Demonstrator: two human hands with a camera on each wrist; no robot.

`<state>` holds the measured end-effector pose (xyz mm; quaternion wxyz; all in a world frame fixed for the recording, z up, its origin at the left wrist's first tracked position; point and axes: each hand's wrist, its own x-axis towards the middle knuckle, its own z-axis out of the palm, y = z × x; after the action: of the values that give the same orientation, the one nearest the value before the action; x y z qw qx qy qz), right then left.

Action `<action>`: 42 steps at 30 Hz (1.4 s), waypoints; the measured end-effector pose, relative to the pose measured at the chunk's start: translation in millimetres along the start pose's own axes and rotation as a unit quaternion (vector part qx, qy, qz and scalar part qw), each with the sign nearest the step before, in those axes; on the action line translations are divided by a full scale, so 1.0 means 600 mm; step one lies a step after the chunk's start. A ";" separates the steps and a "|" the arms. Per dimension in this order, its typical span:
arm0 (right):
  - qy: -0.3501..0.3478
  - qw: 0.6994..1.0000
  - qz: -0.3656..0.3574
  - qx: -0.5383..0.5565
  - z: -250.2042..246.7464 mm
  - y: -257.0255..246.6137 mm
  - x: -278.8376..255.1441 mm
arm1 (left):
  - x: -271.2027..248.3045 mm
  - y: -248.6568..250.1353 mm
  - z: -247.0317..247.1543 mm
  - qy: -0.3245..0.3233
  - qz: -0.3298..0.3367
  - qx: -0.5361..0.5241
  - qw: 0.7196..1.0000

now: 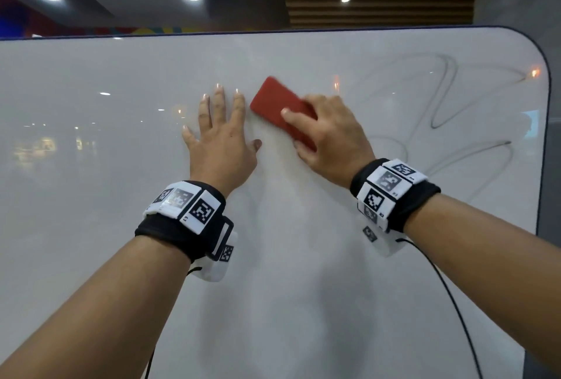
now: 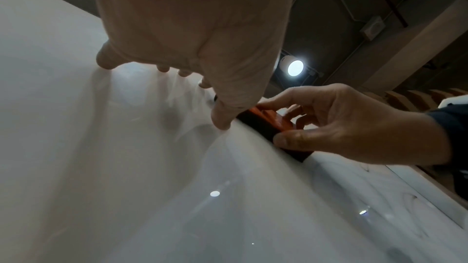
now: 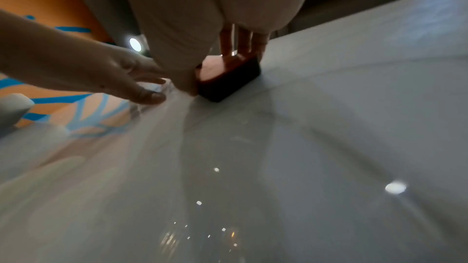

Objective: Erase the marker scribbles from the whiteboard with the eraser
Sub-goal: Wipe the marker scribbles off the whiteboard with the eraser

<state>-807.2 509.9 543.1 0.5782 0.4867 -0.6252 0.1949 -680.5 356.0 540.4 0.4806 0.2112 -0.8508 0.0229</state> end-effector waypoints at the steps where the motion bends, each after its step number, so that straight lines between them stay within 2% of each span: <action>1: -0.022 0.999 -0.035 -0.007 -0.005 0.010 -0.001 | -0.002 0.000 0.001 0.003 0.001 -0.001 1.000; 2: -0.021 0.999 -0.039 -0.014 -0.013 0.025 0.006 | -0.004 0.000 0.002 0.007 0.001 0.000 1.000; 3: 0.000 1.000 -0.008 -0.013 -0.020 0.038 0.016 | -0.005 -0.001 0.003 0.011 -0.001 0.002 1.000; 5: 0.066 0.991 0.114 0.017 -0.030 0.053 0.027 | -0.008 0.001 0.007 0.018 -0.005 0.002 1.000; 6: 0.085 0.985 0.151 0.026 -0.027 0.046 0.024 | -0.009 0.002 0.009 0.025 -0.007 0.002 1.000; 7: 0.088 0.984 0.154 0.025 -0.019 0.031 0.015 | -0.010 0.003 0.011 0.032 -0.009 0.003 0.999; 8: 0.077 0.989 0.127 0.025 -0.008 0.013 0.000 | -0.011 0.003 0.013 0.039 -0.010 0.005 0.999; 10: 0.021 0.999 0.025 0.027 0.008 -0.015 -0.036 | -0.014 0.001 0.017 0.053 -0.002 0.009 0.999; 12: -0.015 0.999 -0.032 0.014 0.004 0.000 -0.040 | -0.019 -0.004 0.021 0.063 0.012 0.016 0.998; 13: -0.003 1.000 -0.021 0.012 -0.001 0.014 -0.032 | -0.021 -0.007 0.024 0.065 0.017 0.021 0.998; 16: 0.079 0.990 0.108 0.032 -0.006 0.028 -0.023 | -0.028 -0.013 0.032 0.071 0.021 0.031 0.997; 17: 0.093 0.987 0.126 0.031 0.001 0.014 -0.035 | -0.032 -0.013 0.035 0.076 0.022 0.032 0.996; 18: 0.091 0.988 0.122 0.030 0.012 -0.006 -0.054 | -0.035 -0.013 0.038 0.082 0.021 0.033 0.996; 20: 0.057 0.996 0.059 0.039 0.033 -0.042 -0.100 | -0.044 -0.011 0.045 0.092 0.019 0.033 0.995; 22: 0.013 0.999 0.005 0.036 0.032 -0.036 -0.118 | -0.054 -0.009 0.051 0.095 0.016 0.039 0.995; 23: 0.017 0.999 -0.003 0.030 0.029 -0.022 -0.113 | -0.059 -0.008 0.052 0.093 0.013 0.039 0.995; 24: 0.035 0.999 0.013 0.026 0.026 -0.008 -0.107 | -0.063 -0.007 0.053 0.088 0.009 0.035 0.995; 26: 0.099 0.989 0.107 0.037 0.022 0.003 -0.095 | -0.069 -0.003 0.052 0.073 -0.005 0.018 0.997; 27: 0.126 0.979 0.153 0.047 0.024 -0.006 -0.097 | -0.071 0.002 0.051 0.062 -0.015 0.003 0.998; 29: 0.136 0.969 0.196 0.057 0.040 -0.046 -0.113 | -0.077 0.019 0.043 0.056 -0.026 -0.054 0.997; 31: 0.113 0.972 0.197 0.064 0.052 -0.085 -0.130 | -0.085 0.047 0.035 0.062 -0.013 -0.113 0.992; 35: 0.088 0.973 0.189 0.096 0.048 -0.108 -0.152 | -0.098 0.098 0.039 0.051 0.003 -0.119 0.992; 39: 0.034 0.985 0.123 0.119 0.030 -0.091 -0.183 | -0.099 0.124 0.059 0.055 -0.003 -0.098 0.994; 42: 0.019 0.992 0.092 0.088 0.016 -0.052 -0.207 | -0.100 0.128 0.071 0.063 0.012 -0.073 0.995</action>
<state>-803.7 535.6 417.2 0.5241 0.4723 -0.6368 0.3110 -717.1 435.8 480.7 0.5471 0.1630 -0.8208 -0.0203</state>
